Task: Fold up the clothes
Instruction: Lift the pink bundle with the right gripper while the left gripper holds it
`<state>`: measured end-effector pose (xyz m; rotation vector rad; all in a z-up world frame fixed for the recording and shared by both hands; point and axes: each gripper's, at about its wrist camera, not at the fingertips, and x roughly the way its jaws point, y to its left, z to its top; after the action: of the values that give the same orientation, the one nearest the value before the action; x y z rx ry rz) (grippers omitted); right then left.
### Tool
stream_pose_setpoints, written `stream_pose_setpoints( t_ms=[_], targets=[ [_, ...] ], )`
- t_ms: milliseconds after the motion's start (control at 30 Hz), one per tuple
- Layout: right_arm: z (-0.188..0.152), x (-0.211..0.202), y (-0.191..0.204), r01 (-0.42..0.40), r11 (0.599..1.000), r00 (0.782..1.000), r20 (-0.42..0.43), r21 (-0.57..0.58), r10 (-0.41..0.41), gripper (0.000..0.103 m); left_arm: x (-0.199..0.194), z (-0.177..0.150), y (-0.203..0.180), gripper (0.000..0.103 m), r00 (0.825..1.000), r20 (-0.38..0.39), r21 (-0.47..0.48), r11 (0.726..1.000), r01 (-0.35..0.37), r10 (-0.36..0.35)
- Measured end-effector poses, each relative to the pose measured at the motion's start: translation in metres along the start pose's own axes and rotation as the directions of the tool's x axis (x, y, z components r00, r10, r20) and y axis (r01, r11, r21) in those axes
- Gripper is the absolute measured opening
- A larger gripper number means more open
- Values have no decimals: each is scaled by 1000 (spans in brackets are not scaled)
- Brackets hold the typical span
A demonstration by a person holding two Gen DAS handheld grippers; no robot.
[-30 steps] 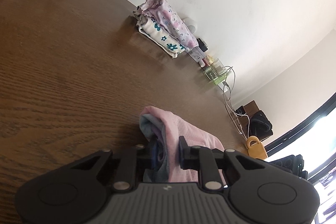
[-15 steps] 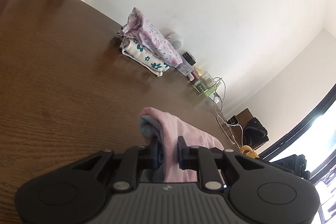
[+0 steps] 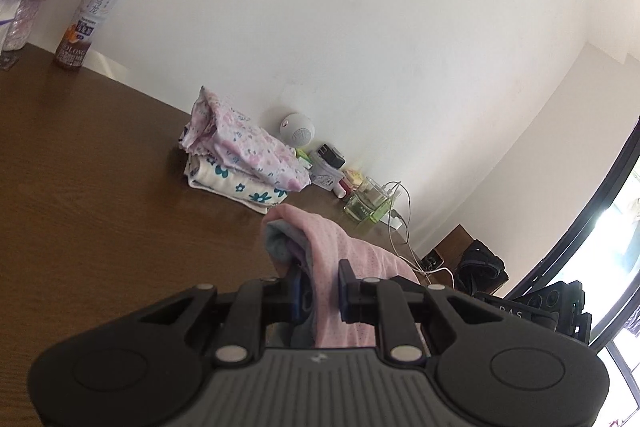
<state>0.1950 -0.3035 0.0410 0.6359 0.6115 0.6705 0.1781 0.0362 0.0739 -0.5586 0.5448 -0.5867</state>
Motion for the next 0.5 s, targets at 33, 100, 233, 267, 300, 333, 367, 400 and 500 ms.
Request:
stream_pose_setpoints(
  t_ms=[33,100,233,267,300,333,367,400,500],
  targets=[
    [5,2,0,-2,1000,1000,3,-6,2,12,4,4,0,16,1000,-1,5,1000,1,-1],
    [16,6,0,-6,1000,1000,11,-15,6,12,14,13,1,16,1000,3,4,1000,7,-7],
    [40,16,-3,-6,1000,1000,29,-26,6,12,37,35,3,16,1000,18,16,1000,10,-10],
    [46,19,-5,-6,1000,999,33,-25,7,12,43,41,1,16,1000,21,30,1000,4,-5],
    [52,22,-7,-6,1000,999,38,-24,7,12,49,46,1,16,1000,23,41,999,-3,2],
    [59,25,-9,-4,1000,999,42,-26,5,12,56,51,1,16,1000,25,46,999,-4,3],
    [65,29,-11,-1,1000,999,45,-30,2,12,62,55,1,16,1000,27,47,999,-4,3],
    [72,34,-13,3,999,999,49,-33,-2,12,69,61,2,16,999,32,47,999,-8,6],
    [91,47,-20,13,999,998,60,-33,-11,12,89,79,6,16,999,49,45,999,-17,14]
  ],
)
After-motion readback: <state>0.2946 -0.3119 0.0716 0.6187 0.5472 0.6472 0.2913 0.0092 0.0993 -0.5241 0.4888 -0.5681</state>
